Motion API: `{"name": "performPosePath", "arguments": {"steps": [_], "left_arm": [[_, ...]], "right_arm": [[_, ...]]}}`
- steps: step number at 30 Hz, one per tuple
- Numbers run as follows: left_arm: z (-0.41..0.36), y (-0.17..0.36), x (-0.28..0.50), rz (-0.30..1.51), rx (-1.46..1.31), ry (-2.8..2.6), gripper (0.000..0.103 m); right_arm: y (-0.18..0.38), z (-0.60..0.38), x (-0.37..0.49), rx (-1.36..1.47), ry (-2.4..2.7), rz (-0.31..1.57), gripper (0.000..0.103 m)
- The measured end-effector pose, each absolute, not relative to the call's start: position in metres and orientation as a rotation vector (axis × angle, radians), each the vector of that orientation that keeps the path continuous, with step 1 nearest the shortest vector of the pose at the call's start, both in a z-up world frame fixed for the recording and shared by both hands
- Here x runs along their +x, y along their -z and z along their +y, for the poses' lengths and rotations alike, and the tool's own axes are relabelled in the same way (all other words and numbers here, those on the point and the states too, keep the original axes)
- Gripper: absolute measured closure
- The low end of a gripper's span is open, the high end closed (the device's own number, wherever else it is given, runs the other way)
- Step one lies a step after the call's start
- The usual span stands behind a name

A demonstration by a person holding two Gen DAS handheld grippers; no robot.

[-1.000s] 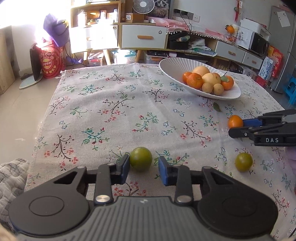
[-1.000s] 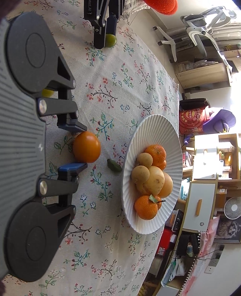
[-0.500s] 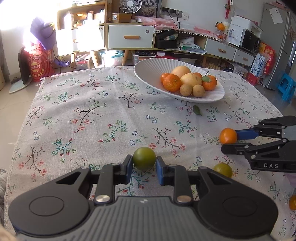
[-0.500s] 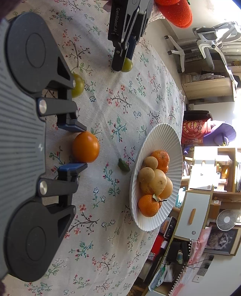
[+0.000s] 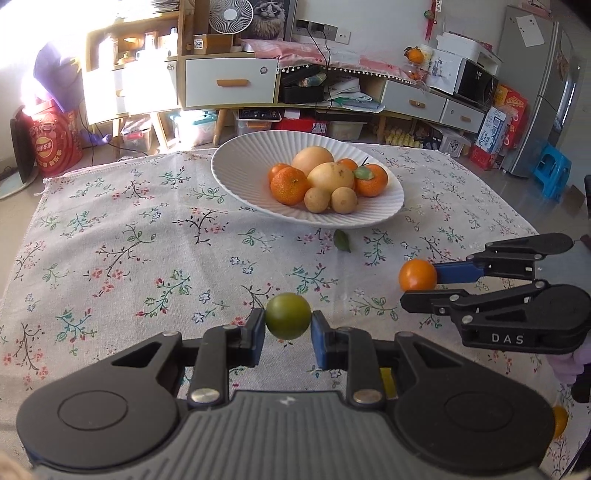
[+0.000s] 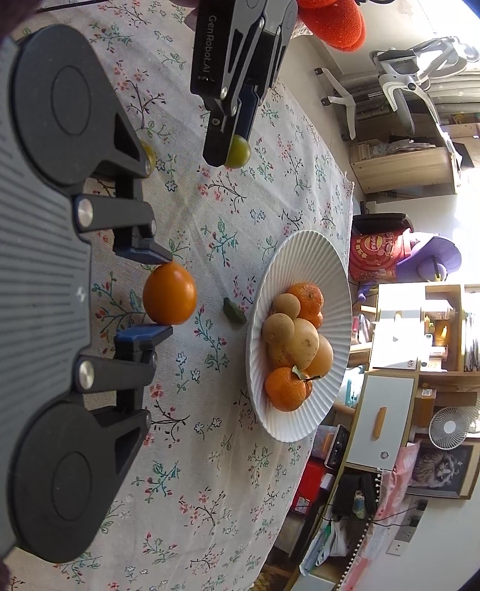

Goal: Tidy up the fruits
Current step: 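Carry the lime and mandarin over the white bowl with both tools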

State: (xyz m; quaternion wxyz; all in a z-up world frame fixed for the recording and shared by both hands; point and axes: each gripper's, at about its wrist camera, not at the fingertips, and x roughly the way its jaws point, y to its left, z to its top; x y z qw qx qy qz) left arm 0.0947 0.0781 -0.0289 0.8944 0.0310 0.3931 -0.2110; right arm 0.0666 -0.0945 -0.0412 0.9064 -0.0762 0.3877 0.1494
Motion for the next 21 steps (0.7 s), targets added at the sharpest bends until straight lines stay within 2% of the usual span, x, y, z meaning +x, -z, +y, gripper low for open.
{"name": "performPosePath", "arguments": {"steps": [21], "left_arm": [[0.048, 0.001, 0.126, 0.744, 0.023, 0.447, 0.103]], "right_arm": [[0.009, -0.110, 0.091, -0.082, -0.269, 0.723, 0.071]]}}
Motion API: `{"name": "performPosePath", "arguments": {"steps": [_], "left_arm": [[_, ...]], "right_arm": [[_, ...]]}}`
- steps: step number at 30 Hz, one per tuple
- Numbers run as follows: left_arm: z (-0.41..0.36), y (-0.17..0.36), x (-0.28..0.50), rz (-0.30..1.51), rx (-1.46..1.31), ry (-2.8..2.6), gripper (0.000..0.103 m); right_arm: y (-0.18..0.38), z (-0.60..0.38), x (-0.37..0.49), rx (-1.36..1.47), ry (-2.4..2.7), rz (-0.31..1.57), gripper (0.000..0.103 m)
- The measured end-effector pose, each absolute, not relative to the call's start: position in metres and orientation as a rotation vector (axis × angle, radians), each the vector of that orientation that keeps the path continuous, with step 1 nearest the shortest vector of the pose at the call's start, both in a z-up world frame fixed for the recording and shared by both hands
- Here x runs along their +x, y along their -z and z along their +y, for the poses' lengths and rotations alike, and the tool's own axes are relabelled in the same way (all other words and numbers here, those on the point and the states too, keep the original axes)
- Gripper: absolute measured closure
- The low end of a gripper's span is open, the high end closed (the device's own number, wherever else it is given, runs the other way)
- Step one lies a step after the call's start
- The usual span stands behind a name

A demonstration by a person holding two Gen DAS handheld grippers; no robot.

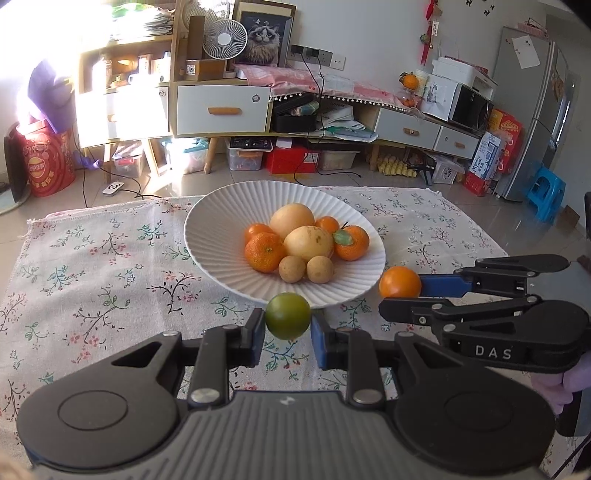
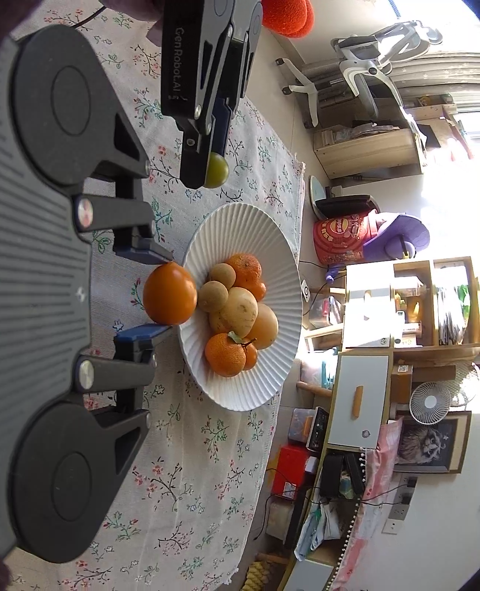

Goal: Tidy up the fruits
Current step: 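Carry the lime and mandarin over the white bowl with both tools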

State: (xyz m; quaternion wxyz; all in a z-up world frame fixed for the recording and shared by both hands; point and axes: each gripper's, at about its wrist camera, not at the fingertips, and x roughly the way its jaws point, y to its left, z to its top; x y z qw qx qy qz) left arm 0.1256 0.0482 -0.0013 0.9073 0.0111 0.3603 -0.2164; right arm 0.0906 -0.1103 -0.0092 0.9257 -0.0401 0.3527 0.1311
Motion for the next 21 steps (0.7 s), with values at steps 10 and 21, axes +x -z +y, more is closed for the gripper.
{"name": "performPosePath", "arguments": {"steps": [10, 21], "left_arm": [[0.031, -0.006, 0.144, 0.717, 0.008, 0.450, 0.103], [0.031, -0.007, 0.176, 0.711, -0.026, 0.387, 0.103]], "right_arm": [[0.001, -0.120, 0.112, -0.045, -0.227, 0.690, 0.071], [0.000, -0.138, 0.136, -0.011, -0.177, 0.684, 0.071]]}}
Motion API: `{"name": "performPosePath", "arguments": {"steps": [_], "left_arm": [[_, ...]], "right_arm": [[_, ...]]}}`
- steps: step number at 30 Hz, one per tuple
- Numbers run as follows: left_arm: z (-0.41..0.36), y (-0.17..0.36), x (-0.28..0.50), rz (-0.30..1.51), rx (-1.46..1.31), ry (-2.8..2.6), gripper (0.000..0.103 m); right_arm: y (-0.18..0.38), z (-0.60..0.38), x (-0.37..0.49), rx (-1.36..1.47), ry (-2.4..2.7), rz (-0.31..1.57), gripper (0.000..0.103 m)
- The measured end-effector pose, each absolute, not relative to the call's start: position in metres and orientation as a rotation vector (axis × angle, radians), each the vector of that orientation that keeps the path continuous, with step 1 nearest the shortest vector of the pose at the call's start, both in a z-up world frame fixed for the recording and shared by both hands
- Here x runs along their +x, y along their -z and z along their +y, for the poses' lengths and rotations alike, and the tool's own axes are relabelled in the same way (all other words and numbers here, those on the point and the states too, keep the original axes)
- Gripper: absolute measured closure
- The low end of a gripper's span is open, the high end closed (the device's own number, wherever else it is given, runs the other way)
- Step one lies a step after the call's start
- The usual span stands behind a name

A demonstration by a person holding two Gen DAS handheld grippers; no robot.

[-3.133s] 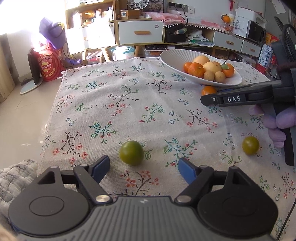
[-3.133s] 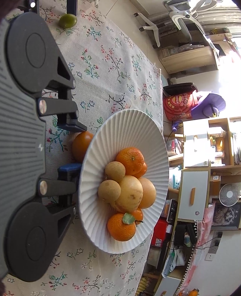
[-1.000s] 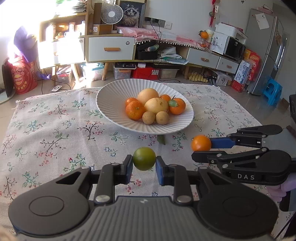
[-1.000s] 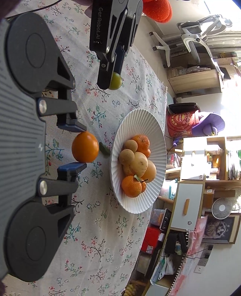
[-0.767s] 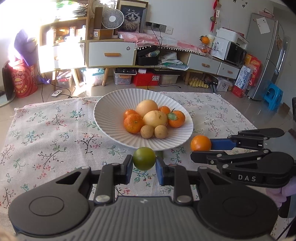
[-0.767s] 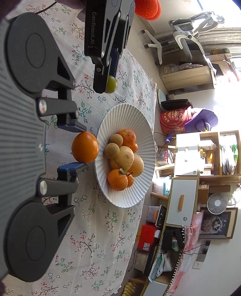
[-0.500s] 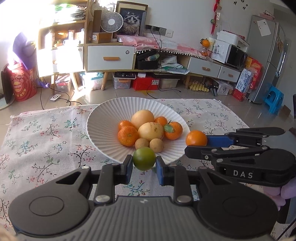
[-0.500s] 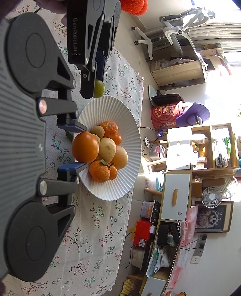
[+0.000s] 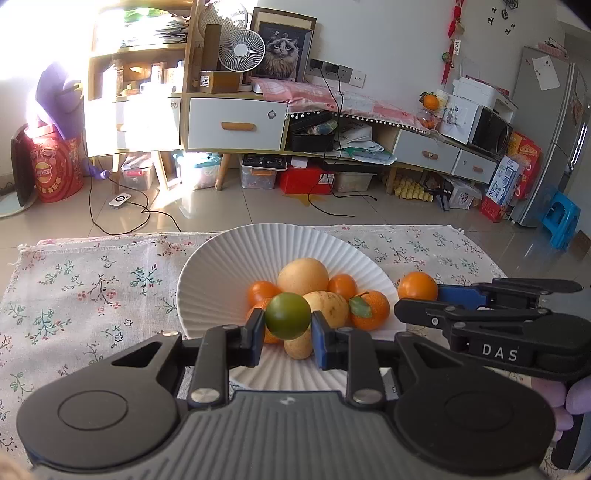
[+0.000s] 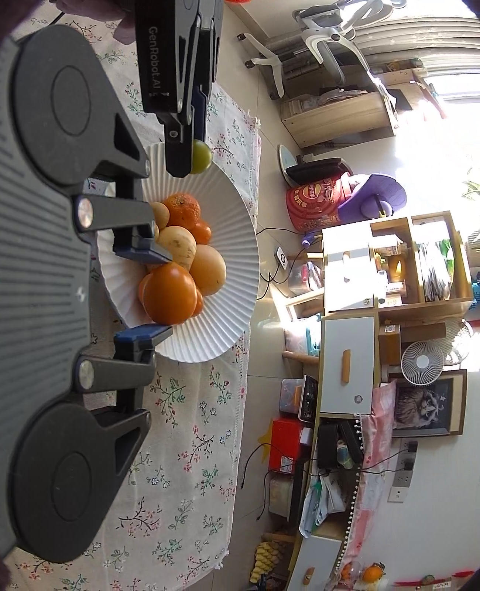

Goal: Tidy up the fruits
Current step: 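Carry the lime and mandarin over the white bowl with both tools, then lower both fruits into the bowl and open both grippers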

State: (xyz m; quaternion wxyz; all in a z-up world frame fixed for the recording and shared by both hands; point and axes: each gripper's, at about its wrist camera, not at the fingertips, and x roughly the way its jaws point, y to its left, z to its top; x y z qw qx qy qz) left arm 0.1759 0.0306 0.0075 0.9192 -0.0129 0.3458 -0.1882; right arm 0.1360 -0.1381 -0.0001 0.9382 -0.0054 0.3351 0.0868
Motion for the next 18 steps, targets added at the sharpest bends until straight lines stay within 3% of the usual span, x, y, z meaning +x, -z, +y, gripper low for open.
{"name": "performPosePath", "arguments": {"steps": [18], "left_arm": [[0.011, 0.008, 0.253, 0.770, 0.045, 0.412, 0.103]], "right_arm": [[0.015, -0.150, 0.193, -0.048, -0.222, 0.708, 0.071]]}}
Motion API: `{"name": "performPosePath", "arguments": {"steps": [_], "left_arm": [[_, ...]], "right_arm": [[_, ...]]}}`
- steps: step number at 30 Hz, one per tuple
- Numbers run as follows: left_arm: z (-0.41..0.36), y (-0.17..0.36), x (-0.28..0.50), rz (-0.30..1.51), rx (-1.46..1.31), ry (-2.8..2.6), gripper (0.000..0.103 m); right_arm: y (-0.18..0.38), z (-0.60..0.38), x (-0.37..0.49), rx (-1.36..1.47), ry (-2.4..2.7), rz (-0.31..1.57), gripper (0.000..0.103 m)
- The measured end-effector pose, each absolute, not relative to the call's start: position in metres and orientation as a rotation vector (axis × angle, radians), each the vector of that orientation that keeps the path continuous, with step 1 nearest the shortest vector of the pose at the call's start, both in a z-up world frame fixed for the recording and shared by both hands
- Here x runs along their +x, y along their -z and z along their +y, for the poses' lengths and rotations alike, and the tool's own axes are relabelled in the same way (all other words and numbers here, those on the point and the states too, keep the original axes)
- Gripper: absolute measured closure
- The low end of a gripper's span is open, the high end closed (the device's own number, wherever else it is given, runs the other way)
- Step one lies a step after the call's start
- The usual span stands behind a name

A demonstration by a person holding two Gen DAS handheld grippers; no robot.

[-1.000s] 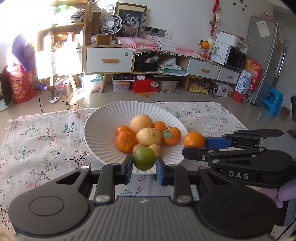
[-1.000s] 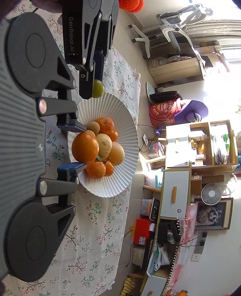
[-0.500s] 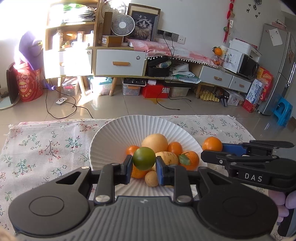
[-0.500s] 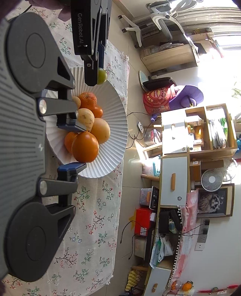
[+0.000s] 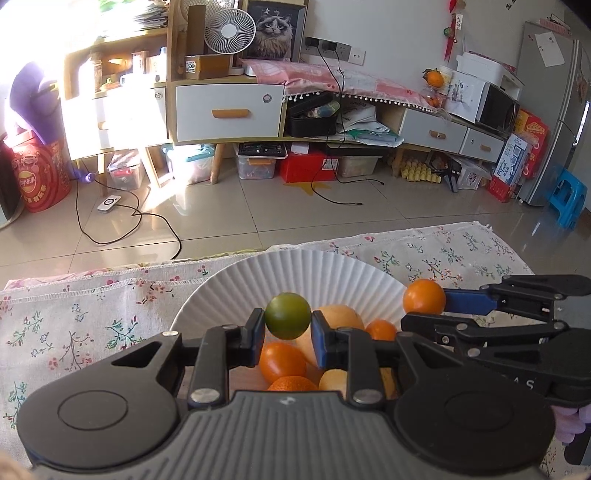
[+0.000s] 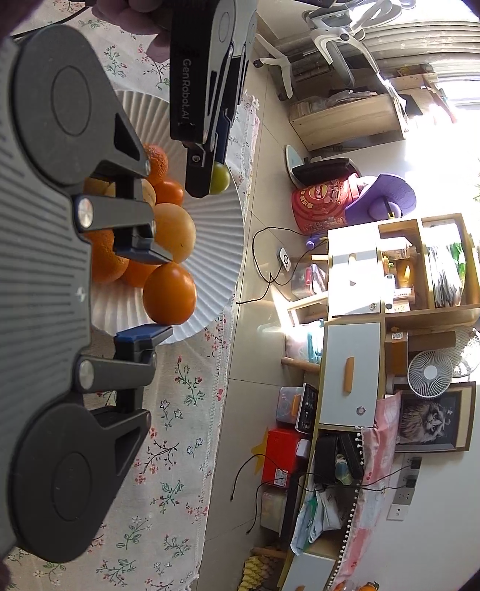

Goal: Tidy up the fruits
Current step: 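Lower both fruits into the bowl and open both grippers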

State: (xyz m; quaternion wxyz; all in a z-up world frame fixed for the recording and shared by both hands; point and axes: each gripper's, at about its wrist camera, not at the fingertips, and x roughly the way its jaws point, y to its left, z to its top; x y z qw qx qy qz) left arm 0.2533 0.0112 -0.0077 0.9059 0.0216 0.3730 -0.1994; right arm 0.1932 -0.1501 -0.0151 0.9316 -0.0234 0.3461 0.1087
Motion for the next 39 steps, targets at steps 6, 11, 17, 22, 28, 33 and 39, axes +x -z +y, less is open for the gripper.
{"name": "performPosePath", "arguments": {"steps": [6, 11, 17, 22, 28, 33, 39], "left_arm": [[0.010, 0.016, 0.270, 0.794, 0.012, 0.411, 0.103], [0.015, 0.019, 0.275, 0.811, -0.010, 0.403, 0.103], [0.020, 0.025, 0.277, 0.831, -0.024, 0.396, 0.103], [0.021, 0.029, 0.275, 0.822, -0.015, 0.405, 0.103], [0.022, 0.029, 0.275, 0.821, -0.012, 0.404, 0.103], [0.024, 0.027, 0.271, 0.820, -0.016, 0.377, 0.099], [0.028, 0.013, 0.257, 0.803, -0.037, 0.370, 0.068]], "right_arm": [[0.022, -0.153, 0.205, -0.044, -0.229, 0.725, 0.071], [0.021, -0.151, 0.214, -0.056, -0.246, 0.727, 0.071], [0.024, -0.149, 0.219, -0.066, -0.267, 0.740, 0.071], [0.025, -0.149, 0.221, -0.062, -0.273, 0.748, 0.071], [0.025, -0.147, 0.223, -0.067, -0.269, 0.755, 0.070], [0.018, -0.149, 0.218, -0.049, -0.269, 0.738, 0.063], [0.003, -0.153, 0.203, -0.063, -0.258, 0.730, 0.051]]}}
